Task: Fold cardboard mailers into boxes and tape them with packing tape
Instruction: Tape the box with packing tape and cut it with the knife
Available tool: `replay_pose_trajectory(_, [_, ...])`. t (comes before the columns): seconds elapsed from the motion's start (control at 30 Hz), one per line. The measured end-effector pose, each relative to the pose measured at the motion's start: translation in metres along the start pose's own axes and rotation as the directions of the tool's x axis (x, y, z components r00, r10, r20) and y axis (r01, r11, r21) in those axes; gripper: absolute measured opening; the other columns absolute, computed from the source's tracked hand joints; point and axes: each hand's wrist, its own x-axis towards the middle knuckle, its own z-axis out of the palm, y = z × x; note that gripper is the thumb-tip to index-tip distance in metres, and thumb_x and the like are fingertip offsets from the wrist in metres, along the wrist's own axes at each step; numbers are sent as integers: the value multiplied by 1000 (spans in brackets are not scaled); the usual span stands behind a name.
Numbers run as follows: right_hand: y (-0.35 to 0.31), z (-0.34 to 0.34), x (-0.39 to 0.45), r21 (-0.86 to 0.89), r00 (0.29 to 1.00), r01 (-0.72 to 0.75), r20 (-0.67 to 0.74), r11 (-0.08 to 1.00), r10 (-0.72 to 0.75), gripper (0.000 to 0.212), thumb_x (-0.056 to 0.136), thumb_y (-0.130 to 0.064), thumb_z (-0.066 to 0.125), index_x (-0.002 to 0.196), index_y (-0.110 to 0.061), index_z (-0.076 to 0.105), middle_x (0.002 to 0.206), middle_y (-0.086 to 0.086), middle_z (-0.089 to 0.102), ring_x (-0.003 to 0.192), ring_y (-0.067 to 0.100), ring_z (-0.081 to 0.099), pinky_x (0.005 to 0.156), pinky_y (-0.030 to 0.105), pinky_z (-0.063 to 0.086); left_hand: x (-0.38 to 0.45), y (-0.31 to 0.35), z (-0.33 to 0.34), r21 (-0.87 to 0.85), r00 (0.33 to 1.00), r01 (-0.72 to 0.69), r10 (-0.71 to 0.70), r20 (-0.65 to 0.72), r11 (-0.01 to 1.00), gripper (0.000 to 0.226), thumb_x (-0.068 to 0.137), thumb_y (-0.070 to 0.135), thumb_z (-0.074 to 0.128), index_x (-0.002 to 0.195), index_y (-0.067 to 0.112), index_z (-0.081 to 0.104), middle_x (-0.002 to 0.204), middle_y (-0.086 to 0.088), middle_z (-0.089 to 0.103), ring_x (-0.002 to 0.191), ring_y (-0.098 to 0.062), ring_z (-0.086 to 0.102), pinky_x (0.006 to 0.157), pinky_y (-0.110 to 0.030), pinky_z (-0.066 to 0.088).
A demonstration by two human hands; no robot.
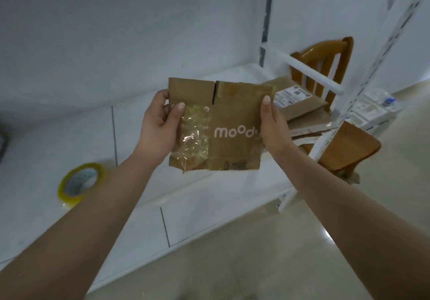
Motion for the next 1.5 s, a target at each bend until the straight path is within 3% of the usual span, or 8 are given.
replay_pose_trajectory(0.17, [-23, 74, -33, 105, 989, 54, 133, 993, -68, 50, 100, -54, 30, 113, -19, 63, 109, -3, 68, 105, 13, 64, 94, 38, 52, -26, -22, -74, 39, 979, 189, -185, -88, 981, 13, 103, 26, 43, 113, 19, 49, 87, 8, 61, 75, -4, 60, 64, -17, 50])
replay_pose_trajectory(0.43, [-83, 273, -109, 188, 928, 94, 339, 978, -154, 41, 101, -53, 22, 102, -37, 60, 90, -29, 67, 85, -20, 59, 65, 0, 45, -57, -62, -276, -64, 949, 303, -307, -69, 951, 31, 105, 29, 37, 100, 38, 67, 97, 2, 68, 91, -19, 62, 86, -37, 50])
replay_pose_trajectory(0.57, [-106, 394, -153, 305, 915, 20, 377, 952, -140, 58, 94, -67, 18, 113, -39, 65, 101, -19, 72, 95, -2, 67, 74, 19, 57, -74, -76, -385, -334, 891, 396, -446, -87, 856, 44, 102, 36, 34, 85, 28, 74, 87, 0, 67, 84, -18, 61, 84, -37, 45])
replay_pose_trajectory(0.7, [-113, 469, -185, 408, 944, -99, 327, 908, -43, 56, 96, -63, 25, 116, -32, 66, 110, 1, 72, 103, 16, 68, 89, 41, 56, -89, -93, -462, -394, 851, 468, -523, -38, 791, 53, 101, 53, 28, 124, 19, 62, 120, -7, 65, 113, -26, 57, 99, -42, 41])
replay_pose_trajectory(0.9, [-98, 511, -216, 565, 884, -411, 440, 716, 161, 47, 100, -50, 38, 97, -20, 74, 90, 8, 75, 81, 18, 73, 60, 27, 57, -111, -130, -492, -474, 803, 538, -595, 36, 697, 50, 98, 54, 37, 126, 20, 62, 122, -7, 67, 117, -26, 60, 106, -49, 42])
replay_pose_trajectory(1.1, [-79, 520, -229, 515, 910, -351, 385, 782, 155, 13, 99, -22, 50, 111, -23, 54, 107, 8, 65, 78, 13, 71, 59, 26, 55, -125, -154, -490, -492, 868, 471, -485, 108, 732, 25, 99, 28, 48, 122, 32, 56, 108, 4, 73, 98, -16, 70, 70, -28, 56])
replay_pose_trajectory(1.3, [-79, 519, -228, 514, 927, -200, 375, 834, -9, 47, 90, 8, 42, 107, -30, 63, 94, 0, 70, 76, 17, 68, 56, 29, 54, -121, -158, -493, -519, 916, 380, -391, 94, 766, 46, 97, -3, 36, 119, 32, 55, 108, -1, 67, 89, -22, 67, 67, -35, 57])
replay_pose_trajectory(1.5, [-80, 522, -225, 549, 947, -248, 311, 798, 80, 30, 93, -7, 37, 82, -19, 63, 88, 0, 69, 76, 18, 66, 60, 30, 55, -132, -162, -491, -516, 927, 339, -373, 40, 786, 43, 90, 54, 40, 111, 21, 56, 112, -3, 60, 103, -23, 58, 77, -39, 53])
